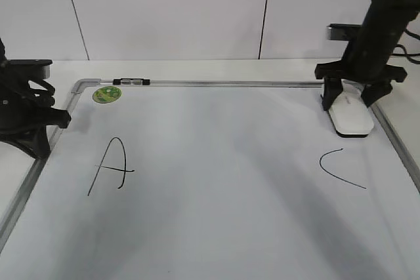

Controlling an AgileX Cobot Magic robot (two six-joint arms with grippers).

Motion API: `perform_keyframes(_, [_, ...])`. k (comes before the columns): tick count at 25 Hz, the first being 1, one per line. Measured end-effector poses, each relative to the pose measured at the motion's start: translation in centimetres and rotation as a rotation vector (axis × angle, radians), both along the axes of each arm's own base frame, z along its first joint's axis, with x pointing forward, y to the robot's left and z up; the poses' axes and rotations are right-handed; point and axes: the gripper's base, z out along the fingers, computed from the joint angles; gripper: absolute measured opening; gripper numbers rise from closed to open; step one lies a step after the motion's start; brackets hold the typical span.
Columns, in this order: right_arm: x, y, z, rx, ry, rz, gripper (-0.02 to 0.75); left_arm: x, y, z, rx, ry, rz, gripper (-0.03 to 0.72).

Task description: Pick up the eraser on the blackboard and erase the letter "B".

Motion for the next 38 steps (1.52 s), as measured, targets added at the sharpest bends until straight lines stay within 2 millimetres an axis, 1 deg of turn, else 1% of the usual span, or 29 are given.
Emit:
perform_keyframes(2, [-0.2,1.8,0.0,0.000,0.003,0.039,0.541,0.0,0.0,0.0,0.002,0.000,-0.001,0.019])
perform_keyframes(6, [-0.9,6.5,0.0,0.009,0.006,0.135,0.541,0.0,0.0,0.0,0.002,0.000,-0.001,0.019])
perform_keyframes(10, [-1.8,10.0,0.0,0.019,0.008,0.205,0.541,0.0,0.0,0.0,0.002,0.000,-0.001,0.019])
perform_keyframes(12, [-1.9,10.5,0.0,0.023,0.011,0.215,0.541,0.0,0.0,0.0,0.000,0.001,0.000,0.019])
perform_keyframes(16, [-1.9,10.5,0.0,0.026,0.012,0.209,0.541,0.0,0.0,0.0,0.000,0.001,0.000,0.019])
perform_keyframes(22, [-1.5,9.2,0.0,-0.002,0.009,0.155,0.540,0.0,0.0,0.0,0.000,-0.001,0.000,0.019])
perform_keyframes(25, [-1.0,6.9,-0.1,-0.005,0.009,0.100,0.541,0.0,0.0,0.0,-0.002,-0.003,0.001,0.019])
perform_keyframes(28, [-0.5,3.7,-0.1,-0.012,0.008,0.035,0.540,0.0,0.0,0.0,-0.002,-0.003,0.001,0.019])
perform_keyframes(29, [-0.3,2.4,-0.1,-0.011,0.008,0.006,0.540,0.0,0.0,0.0,-0.002,-0.003,0.001,0.019])
perform_keyframes(30, [-0.2,1.6,-0.1,-0.011,0.008,-0.010,0.541,0.0,0.0,0.0,-0.002,-0.003,0.001,0.019])
perform_keyframes(31, [-0.1,0.2,-0.1,-0.013,0.008,-0.039,0.540,0.0,0.0,0.0,-0.002,-0.003,0.001,0.019])
perform_keyframes(32, [0.0,-0.6,-0.1,-0.013,0.009,-0.056,0.540,0.0,0.0,0.0,-0.002,-0.003,0.001,0.019])
perform_keyframes(35, [0.0,-2.7,0.1,-0.017,0.008,-0.100,0.540,0.0,0.0,0.0,-0.002,-0.003,0.001,0.019])
perform_keyframes(37, [0.0,-3.4,0.2,-0.030,0.004,-0.110,0.540,0.0,0.0,0.0,-0.002,-0.003,0.001,0.019])
perform_keyframes(38, [-0.1,-3.5,0.3,-0.037,0.002,-0.109,0.540,0.0,0.0,0.0,-0.002,-0.003,0.001,0.019])
